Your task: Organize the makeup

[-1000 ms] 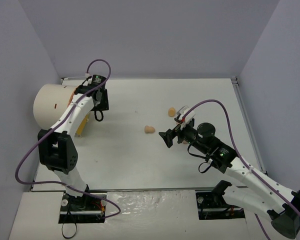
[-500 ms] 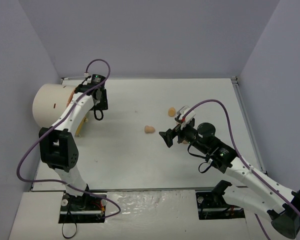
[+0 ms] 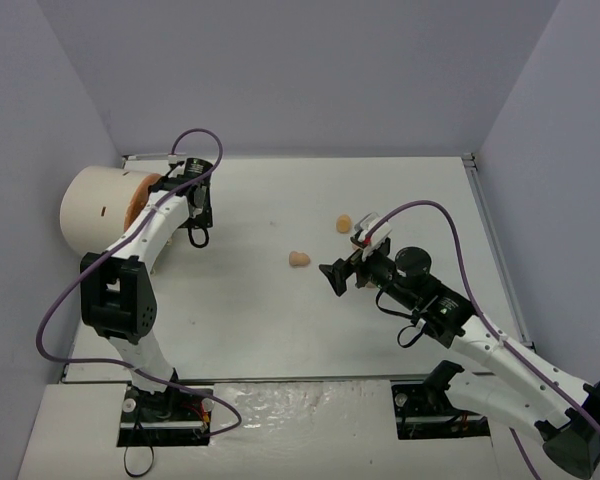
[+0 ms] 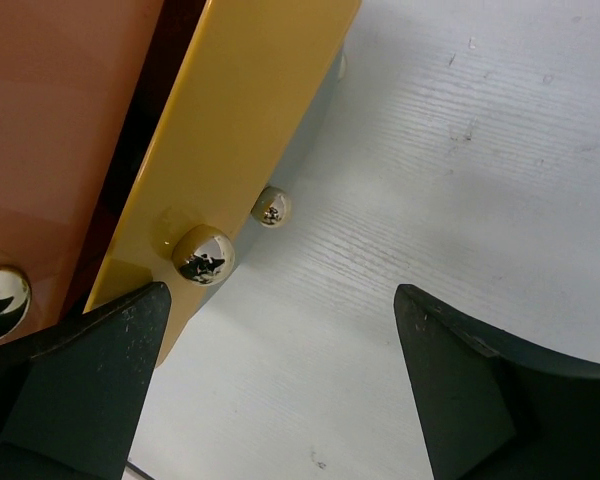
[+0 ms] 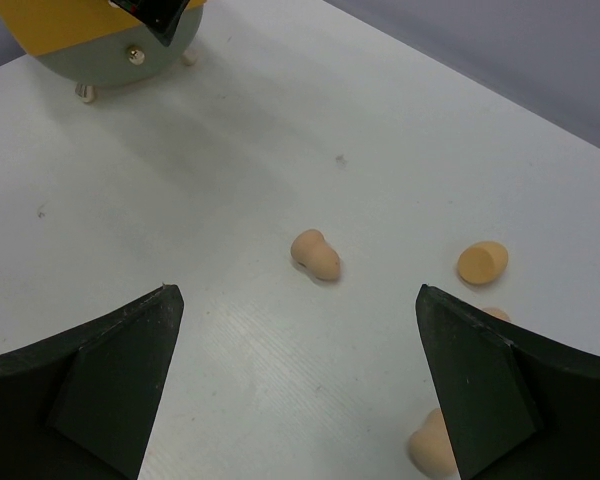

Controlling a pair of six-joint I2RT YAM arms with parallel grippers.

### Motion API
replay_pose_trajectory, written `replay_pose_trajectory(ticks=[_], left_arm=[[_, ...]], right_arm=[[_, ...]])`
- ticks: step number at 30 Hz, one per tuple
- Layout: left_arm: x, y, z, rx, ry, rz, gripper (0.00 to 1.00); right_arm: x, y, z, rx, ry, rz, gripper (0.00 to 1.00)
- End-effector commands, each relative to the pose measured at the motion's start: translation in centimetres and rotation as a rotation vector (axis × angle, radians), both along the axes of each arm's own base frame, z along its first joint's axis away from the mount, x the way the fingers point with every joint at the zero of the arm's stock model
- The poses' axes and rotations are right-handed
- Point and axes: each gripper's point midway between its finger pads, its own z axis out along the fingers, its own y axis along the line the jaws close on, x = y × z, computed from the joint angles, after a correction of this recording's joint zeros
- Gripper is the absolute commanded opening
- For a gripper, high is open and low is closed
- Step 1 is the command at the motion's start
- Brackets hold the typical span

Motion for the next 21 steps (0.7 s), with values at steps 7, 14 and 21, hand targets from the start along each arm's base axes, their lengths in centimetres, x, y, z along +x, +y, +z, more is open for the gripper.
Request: replay_pose_trajectory(ticks=[7,14,21], left_arm=[[1.5,3.1,4.3,0.088,-0.179,0.051,0.94],[2.3,3.3,4.4,0.089,-0.2,0.047,0.94],[3.1,3.8,4.7,0.103,-0.235,0.042,0.95]], right_arm=[[0.5,-0.2,2.8,0.066,-0.081,-0.024,1.0],[0.5,-0.3,2.9,0.069,-0.085,-0.025,1.0],[0.4,-0.3,3.0,0.071,-0.087,-0.025,1.0]])
